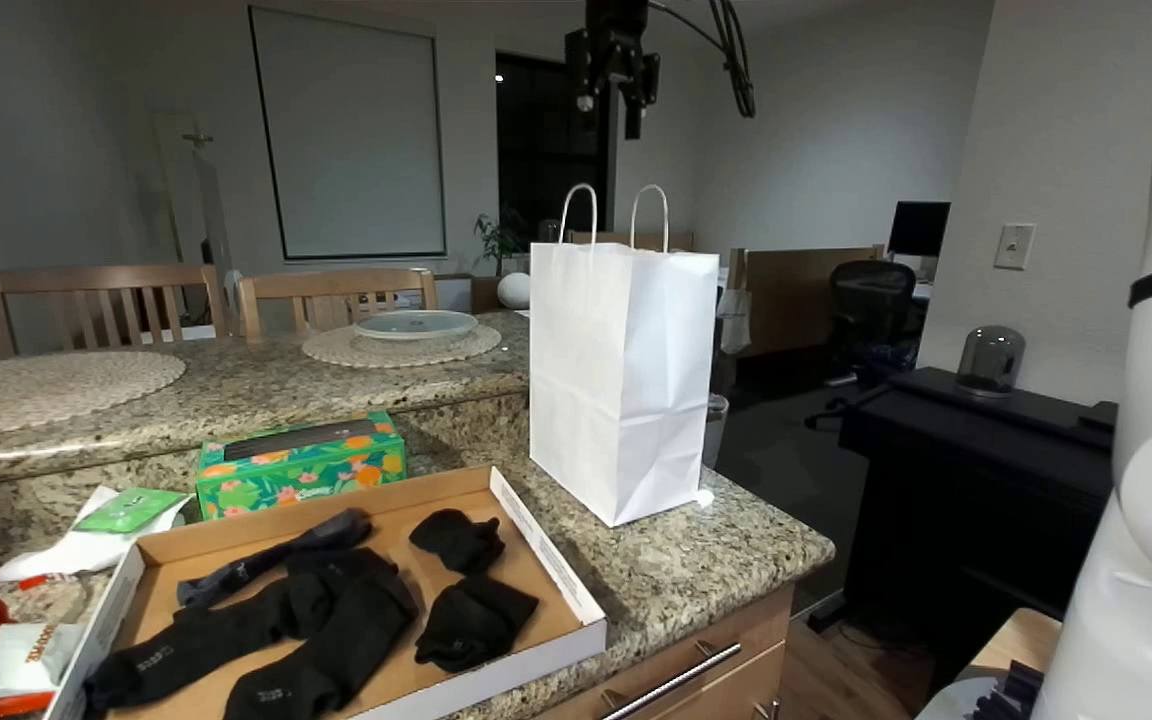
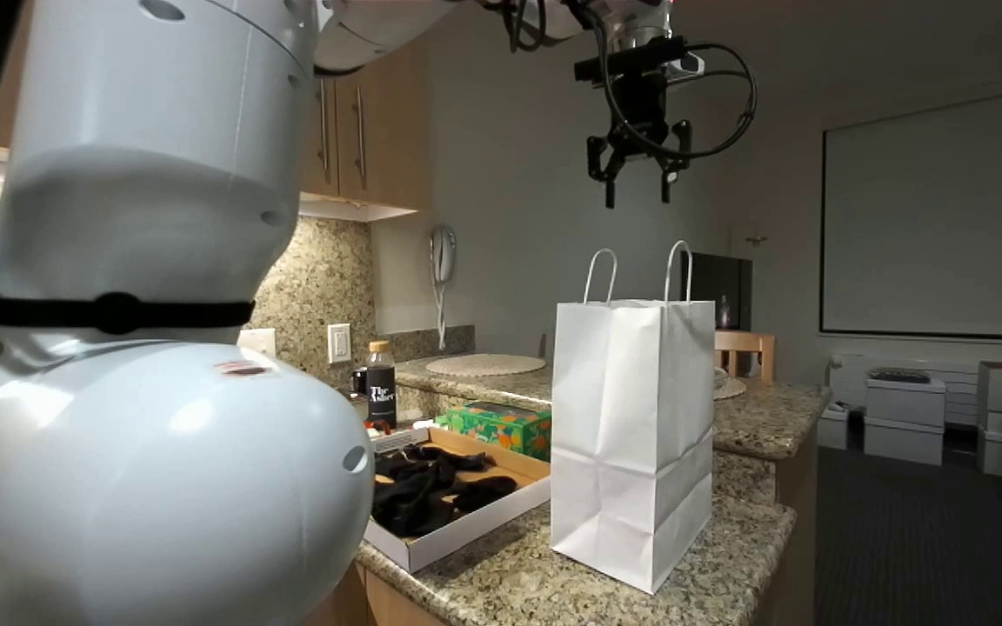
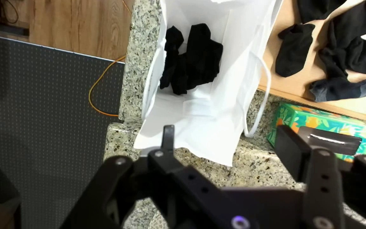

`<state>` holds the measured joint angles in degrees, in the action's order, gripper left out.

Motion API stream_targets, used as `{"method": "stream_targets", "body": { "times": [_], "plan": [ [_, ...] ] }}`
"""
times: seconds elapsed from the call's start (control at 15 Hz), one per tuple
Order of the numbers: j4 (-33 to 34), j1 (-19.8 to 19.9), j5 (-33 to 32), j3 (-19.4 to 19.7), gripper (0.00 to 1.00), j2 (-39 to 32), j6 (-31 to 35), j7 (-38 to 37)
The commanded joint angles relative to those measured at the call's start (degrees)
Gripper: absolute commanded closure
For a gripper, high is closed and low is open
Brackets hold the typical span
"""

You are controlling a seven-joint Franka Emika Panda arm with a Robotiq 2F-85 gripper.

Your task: Put the black socks in the white bag

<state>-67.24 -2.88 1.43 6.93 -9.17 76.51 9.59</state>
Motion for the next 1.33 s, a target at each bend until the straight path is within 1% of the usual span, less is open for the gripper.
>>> {"method": "stream_targets", "body": {
  "times": [0.0,0.07,0.13,0.2,0.4,0.6,0.8,0.87,1.07,1.27],
  "plan": [
    [-5.3,-2.1,-1.4,-1.3,0.0,5.7,1.8,-0.5],
    [-6.2,-3.0,-1.5,-1.9,0.0,7.1,1.7,0.0],
    [-8.1,-4.5,-1.7,-3.0,0.0,9.1,3.2,-1.0],
    [-8.5,-5.5,-1.9,-3.9,0.0,10.0,3.1,-0.9],
    [-13.2,-10.3,-3.0,-8.4,0.0,13.4,5.6,-3.3],
    [-17.3,-14.8,-3.1,-13.2,0.0,13.8,9.3,-7.8],
    [-20.6,-18.5,-2.2,-17.0,0.0,9.6,14.9,-13.9],
    [-21.7,-17.1,-1.8,-20.0,0.0,7.9,16.8,-15.6],
    [-24.9,-17.9,-0.9,-22.3,0.0,1.4,25.2,-21.9],
    [-27.7,-18.6,-0.3,-22.5,0.0,-5.4,35.6,-28.7]
  ]
}}
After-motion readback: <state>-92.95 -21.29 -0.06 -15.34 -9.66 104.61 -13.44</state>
